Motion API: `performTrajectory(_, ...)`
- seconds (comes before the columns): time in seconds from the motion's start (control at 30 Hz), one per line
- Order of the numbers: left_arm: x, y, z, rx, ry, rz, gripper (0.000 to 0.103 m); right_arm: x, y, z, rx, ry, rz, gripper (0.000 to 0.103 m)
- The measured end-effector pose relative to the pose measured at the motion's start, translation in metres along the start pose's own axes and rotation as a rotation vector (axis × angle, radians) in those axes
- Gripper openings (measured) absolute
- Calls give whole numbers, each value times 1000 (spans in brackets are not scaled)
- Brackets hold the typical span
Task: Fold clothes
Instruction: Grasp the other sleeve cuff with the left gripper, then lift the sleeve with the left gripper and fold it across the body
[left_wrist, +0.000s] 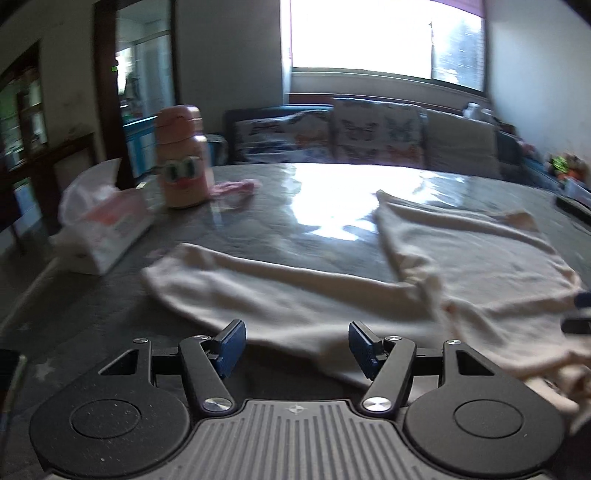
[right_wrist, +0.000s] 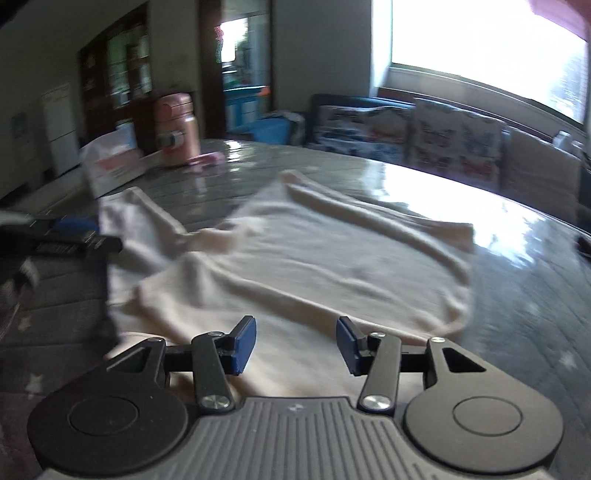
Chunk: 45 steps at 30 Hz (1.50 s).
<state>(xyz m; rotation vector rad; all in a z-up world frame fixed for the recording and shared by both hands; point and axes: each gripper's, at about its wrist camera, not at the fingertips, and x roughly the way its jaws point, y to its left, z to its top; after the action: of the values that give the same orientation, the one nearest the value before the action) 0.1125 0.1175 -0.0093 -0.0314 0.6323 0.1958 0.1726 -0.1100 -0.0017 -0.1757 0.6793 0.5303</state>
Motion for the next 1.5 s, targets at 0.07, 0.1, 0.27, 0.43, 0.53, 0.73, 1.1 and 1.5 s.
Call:
performTrajectory(0.07,4,13,4,-28,2,31,66,7,15,6,-27,5,37,49)
performTrajectory(0.1,6,19,6,-44,4,44,66,10,20,8,-33,6,47,48)
performTrajectory(0.27,19,45,14,-117,23,106,66,30,39,24,-29,-6,76,38)
performTrajectory(0.43,29,62,16,-154,29,150,66,49,49,30,-14,5,103,31)
performTrajectory(0.53,35,70,17,-176,32,159,66,58,57,28,-38,24,113,31)
performTrajectory(0.73,47,81,22,-227,45,164,64,50,52,28,-28,22,111,33)
performTrajectory(1.1,52,88,34,-289,27,162,5,19,37,23,-3,-20,93,38)
performTrajectory(1.5,-42,-20,69,-125,-187,-203,4,-18,-13,5,156,-66,23,38)
